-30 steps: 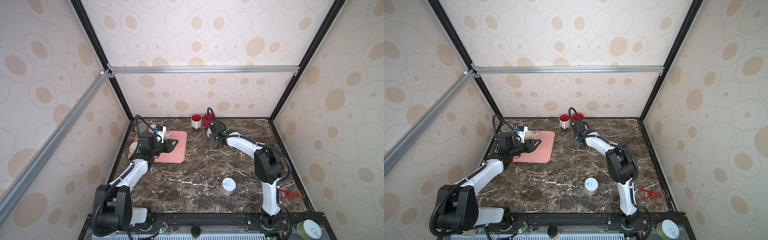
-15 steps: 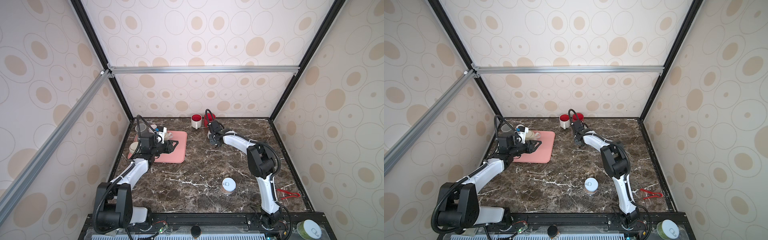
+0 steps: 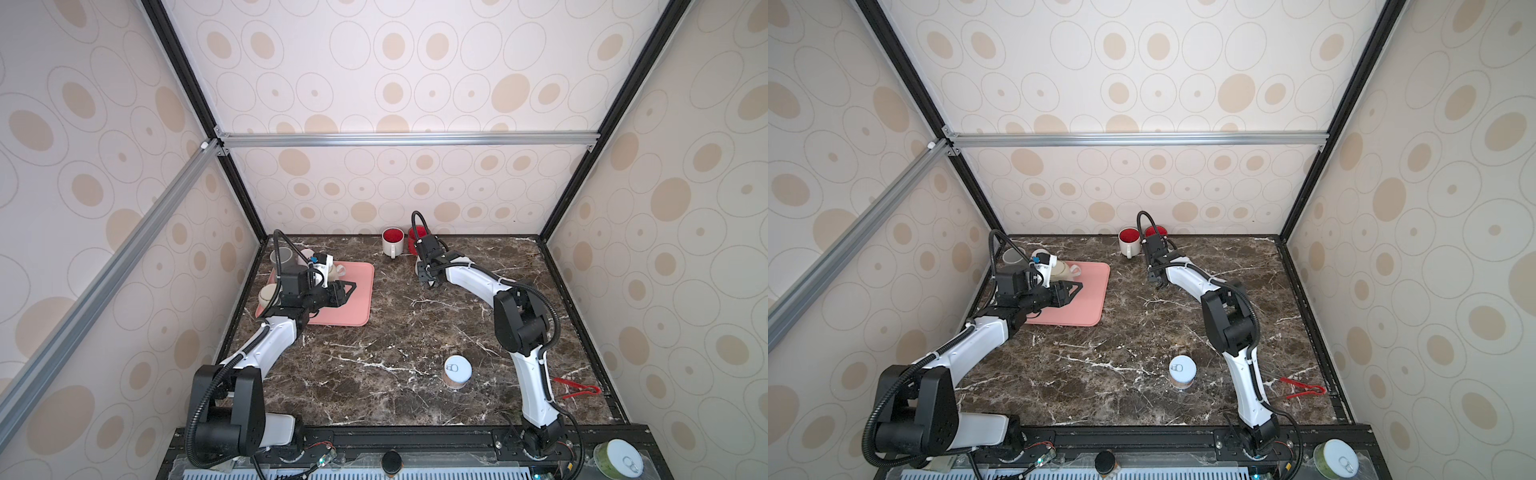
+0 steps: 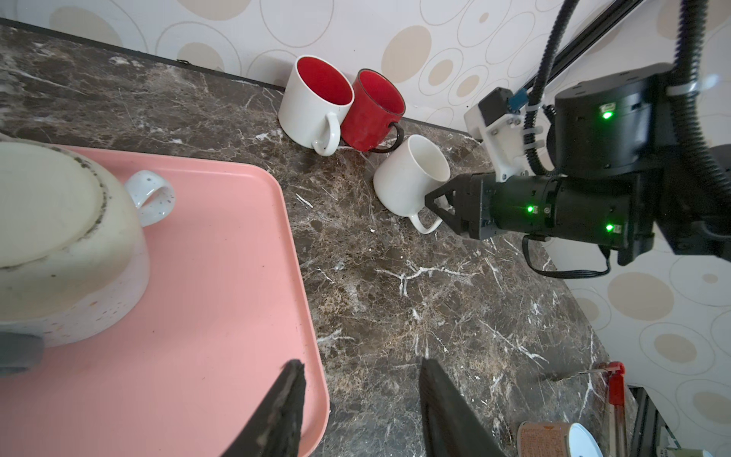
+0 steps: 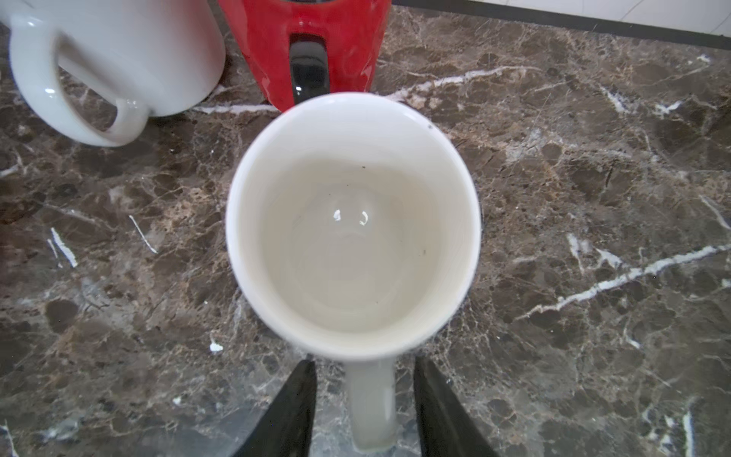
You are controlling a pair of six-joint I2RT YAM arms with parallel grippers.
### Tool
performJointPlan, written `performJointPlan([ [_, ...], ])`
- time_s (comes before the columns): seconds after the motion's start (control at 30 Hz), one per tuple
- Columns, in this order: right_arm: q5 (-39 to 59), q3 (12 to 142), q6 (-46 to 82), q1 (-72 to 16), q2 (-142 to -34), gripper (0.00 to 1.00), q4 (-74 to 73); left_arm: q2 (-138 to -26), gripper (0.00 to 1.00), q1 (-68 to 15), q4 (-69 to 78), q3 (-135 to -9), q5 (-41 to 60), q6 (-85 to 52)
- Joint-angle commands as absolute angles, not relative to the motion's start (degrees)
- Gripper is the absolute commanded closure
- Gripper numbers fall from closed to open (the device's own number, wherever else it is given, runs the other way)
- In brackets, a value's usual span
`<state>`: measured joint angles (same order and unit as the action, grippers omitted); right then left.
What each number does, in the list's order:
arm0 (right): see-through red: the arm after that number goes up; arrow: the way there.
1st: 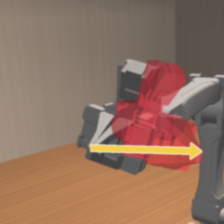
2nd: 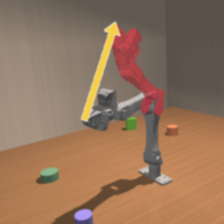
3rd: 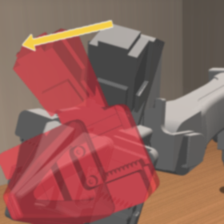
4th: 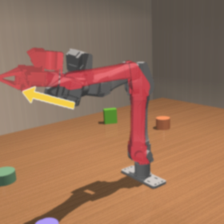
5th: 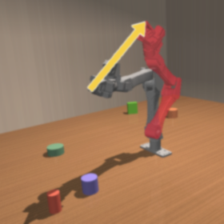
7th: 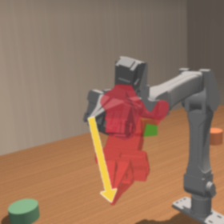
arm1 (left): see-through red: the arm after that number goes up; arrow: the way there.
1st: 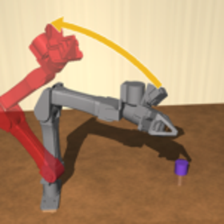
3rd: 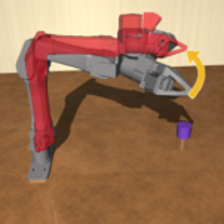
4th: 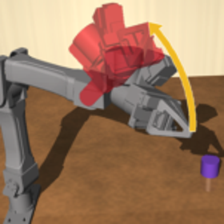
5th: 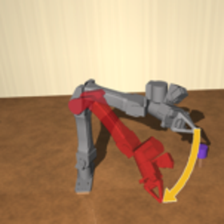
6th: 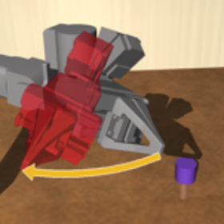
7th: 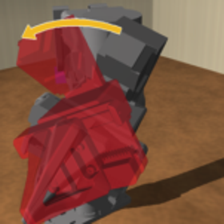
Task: Turn the mug right side up
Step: 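Carry the white mug with the right gripper and set it upright near the red mug, then open the right gripper and withdraw it while the left gripper moves over the tray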
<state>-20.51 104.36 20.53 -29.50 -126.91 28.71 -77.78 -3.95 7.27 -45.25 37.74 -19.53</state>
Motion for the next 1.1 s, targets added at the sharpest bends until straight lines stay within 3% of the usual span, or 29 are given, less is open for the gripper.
performJointPlan([
  [0.0,-19.2,104.4,21.2,-29.4,-122.3,0.54,29.9,-75.7,0.50,-3.5,4.6,-48.7,35.6,-16.9],
  [0.27,-17.3,97.2,21.3,-31.1,-113.0,0.53,27.9,-73.5,0.38,-3.5,-6.5,-55.1,23.6,-14.3],
  [0.4,-15.5,91.4,21.4,-32.0,-107.7,0.52,26.3,-75.6,0.37,-3.6,-10.9,-60.4,17.8,-12.1],
  [0.73,-9.8,74.7,23.2,-36.6,-96.8,0.52,20.6,-93.9,0.38,-6.7,-20.5,-80.5,9.2,-7.0],
  [1.07,-7.3,64.9,28.5,-43.5,-94.2,0.52,16.0,-118.8,0.41,-11.2,-30.6,-102.7,-3.2,-3.9],
])
